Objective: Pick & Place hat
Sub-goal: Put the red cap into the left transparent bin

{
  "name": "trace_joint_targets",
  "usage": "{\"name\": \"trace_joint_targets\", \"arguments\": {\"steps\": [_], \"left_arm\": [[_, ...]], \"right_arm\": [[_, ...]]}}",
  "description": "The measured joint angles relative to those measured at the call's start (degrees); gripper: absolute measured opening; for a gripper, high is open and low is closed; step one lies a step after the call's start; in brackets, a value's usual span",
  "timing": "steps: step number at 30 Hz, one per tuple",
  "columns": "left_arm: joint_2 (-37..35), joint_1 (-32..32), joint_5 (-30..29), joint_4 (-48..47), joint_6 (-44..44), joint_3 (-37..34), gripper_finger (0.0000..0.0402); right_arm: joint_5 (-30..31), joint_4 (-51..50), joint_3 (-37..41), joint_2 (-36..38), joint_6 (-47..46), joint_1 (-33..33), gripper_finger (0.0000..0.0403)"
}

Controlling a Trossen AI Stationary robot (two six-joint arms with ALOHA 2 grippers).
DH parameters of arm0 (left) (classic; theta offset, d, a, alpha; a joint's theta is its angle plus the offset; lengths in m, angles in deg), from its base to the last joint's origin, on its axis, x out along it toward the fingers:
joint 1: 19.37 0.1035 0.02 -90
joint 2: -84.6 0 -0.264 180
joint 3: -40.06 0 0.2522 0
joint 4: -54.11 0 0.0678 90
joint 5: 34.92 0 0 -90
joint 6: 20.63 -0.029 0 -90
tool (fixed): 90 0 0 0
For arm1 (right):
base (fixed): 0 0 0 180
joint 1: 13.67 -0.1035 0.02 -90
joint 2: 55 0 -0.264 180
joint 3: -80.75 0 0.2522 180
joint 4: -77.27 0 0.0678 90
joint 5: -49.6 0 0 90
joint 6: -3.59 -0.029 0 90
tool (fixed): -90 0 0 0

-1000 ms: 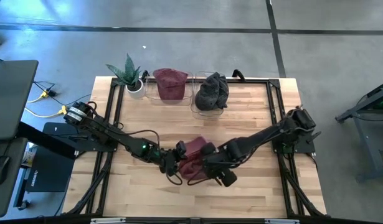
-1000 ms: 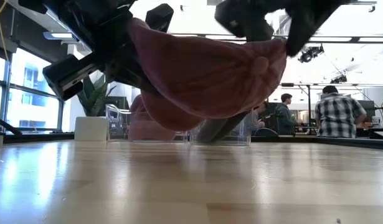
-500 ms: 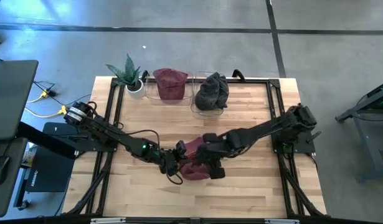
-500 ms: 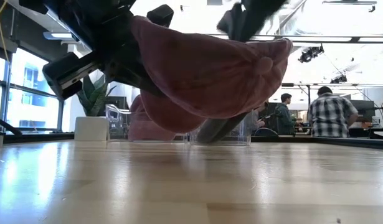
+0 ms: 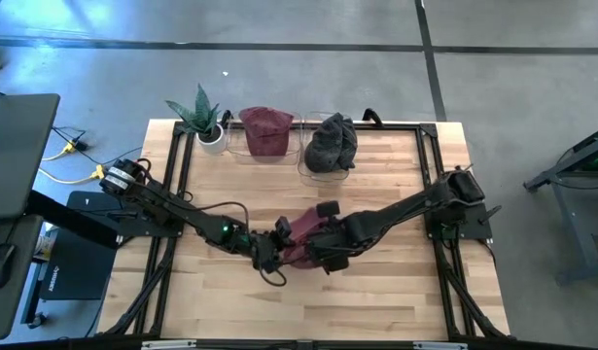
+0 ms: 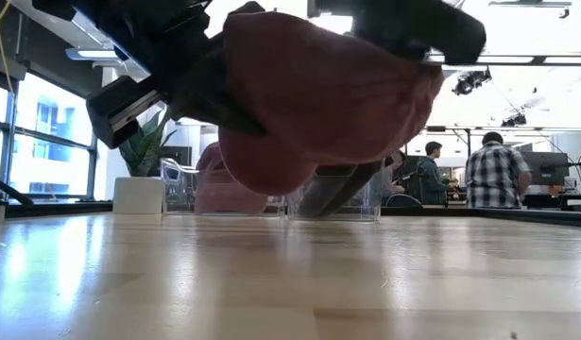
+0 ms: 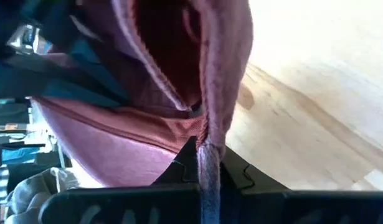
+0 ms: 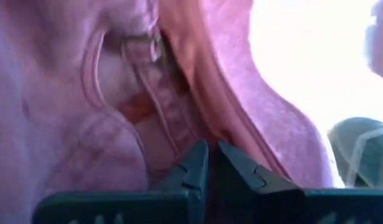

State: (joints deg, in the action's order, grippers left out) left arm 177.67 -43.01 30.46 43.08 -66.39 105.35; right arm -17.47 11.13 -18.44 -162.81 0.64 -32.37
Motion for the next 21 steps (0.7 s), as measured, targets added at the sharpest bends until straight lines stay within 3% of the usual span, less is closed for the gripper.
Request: {"name": "trace_joint_targets", "arguments": {"steps": [7, 12, 17, 21], "left_arm": [[0.00, -0.02, 0.18, -0.50, 1.64, 0.02, 0.0001], [0.00, -0.04, 0.22, -1.77, 1.95, 0.02, 0.0001], [0.00, -0.02, 0.09, -2.13, 2.05, 0.02, 0.0001], [0.00, -0.02, 0.05, -2.23, 2.08, 0.02, 0.0001]], "right_arm": [[-0.27, 1.13, 0.00, 5.41, -4.61, -0.22, 0.0070], [-5.05, 5.37, -0.04, 9.22, -3.85, -0.16, 0.0126], [-8.35, 3.30, -0.02, 9.63, 0.19, -0.25, 0.0176], [-10.21, 0.55, -0.02, 7.22, 0.47, 0.59, 0.0187]]}}
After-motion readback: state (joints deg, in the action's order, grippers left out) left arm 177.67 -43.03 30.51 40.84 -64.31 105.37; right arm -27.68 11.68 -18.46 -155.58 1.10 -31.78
